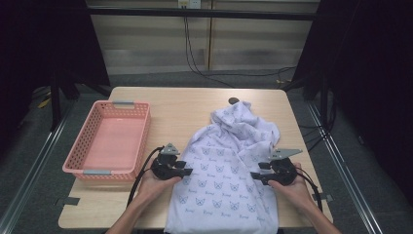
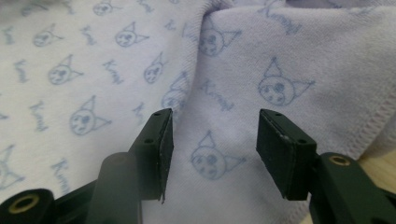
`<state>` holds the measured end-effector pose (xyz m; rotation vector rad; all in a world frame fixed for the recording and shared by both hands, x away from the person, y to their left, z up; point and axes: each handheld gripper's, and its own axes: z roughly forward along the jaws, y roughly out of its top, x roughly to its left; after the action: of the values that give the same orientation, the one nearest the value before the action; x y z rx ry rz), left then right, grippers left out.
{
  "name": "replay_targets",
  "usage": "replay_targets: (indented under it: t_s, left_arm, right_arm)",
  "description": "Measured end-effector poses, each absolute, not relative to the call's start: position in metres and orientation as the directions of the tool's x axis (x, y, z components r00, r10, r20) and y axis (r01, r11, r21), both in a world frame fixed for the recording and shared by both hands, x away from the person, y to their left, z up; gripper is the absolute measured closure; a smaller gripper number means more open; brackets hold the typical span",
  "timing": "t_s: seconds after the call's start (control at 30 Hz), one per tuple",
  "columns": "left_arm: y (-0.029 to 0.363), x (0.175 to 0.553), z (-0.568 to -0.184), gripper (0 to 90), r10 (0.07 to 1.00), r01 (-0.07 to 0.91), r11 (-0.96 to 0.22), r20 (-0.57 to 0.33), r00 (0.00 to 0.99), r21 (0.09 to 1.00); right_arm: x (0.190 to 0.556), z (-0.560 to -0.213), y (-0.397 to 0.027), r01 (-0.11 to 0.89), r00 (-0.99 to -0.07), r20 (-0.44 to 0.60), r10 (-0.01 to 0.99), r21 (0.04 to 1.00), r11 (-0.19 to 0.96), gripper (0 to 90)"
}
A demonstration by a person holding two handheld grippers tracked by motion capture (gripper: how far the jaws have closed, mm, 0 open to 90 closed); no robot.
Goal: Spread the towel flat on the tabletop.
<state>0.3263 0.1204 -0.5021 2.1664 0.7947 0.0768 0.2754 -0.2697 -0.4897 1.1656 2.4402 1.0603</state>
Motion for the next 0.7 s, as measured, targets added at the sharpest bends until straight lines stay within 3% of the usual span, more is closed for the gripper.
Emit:
replay_targets:
  t_s: [0.2,0.3,0.47,0.57,0.7]
  left_arm:
    - [0.131,0.314,-0.502,86.5,0.536,0.492,-0.511,-0.186,0.823,0.705]
    - [0.137,0.305,-0.501,87.9,0.535,0.498,-0.51,-0.195,0.822,0.701]
    - [0.145,0.283,-0.499,88.4,0.495,0.498,-0.535,-0.224,0.839,0.682]
    - [0.148,0.273,-0.498,88.4,0.479,0.508,-0.544,-0.25,0.841,0.668]
    - [0.145,0.26,-0.496,88.8,0.461,0.511,-0.564,-0.266,0.847,0.649]
  right_arm:
    - [0.286,-0.495,-0.266,0.595,-0.643,0.09,0.761,0.684,0.422,41.8]
    - [0.283,-0.499,-0.26,0.583,-0.652,0.044,0.757,0.668,0.463,40.5]
    - [0.265,-0.493,-0.259,0.581,-0.677,0.033,0.735,0.637,0.507,74.1]
    - [0.251,-0.489,-0.264,0.599,-0.684,0.051,0.727,0.607,0.522,83.0]
    - [0.229,-0.486,-0.277,0.638,-0.68,0.135,0.72,0.593,0.491,85.5]
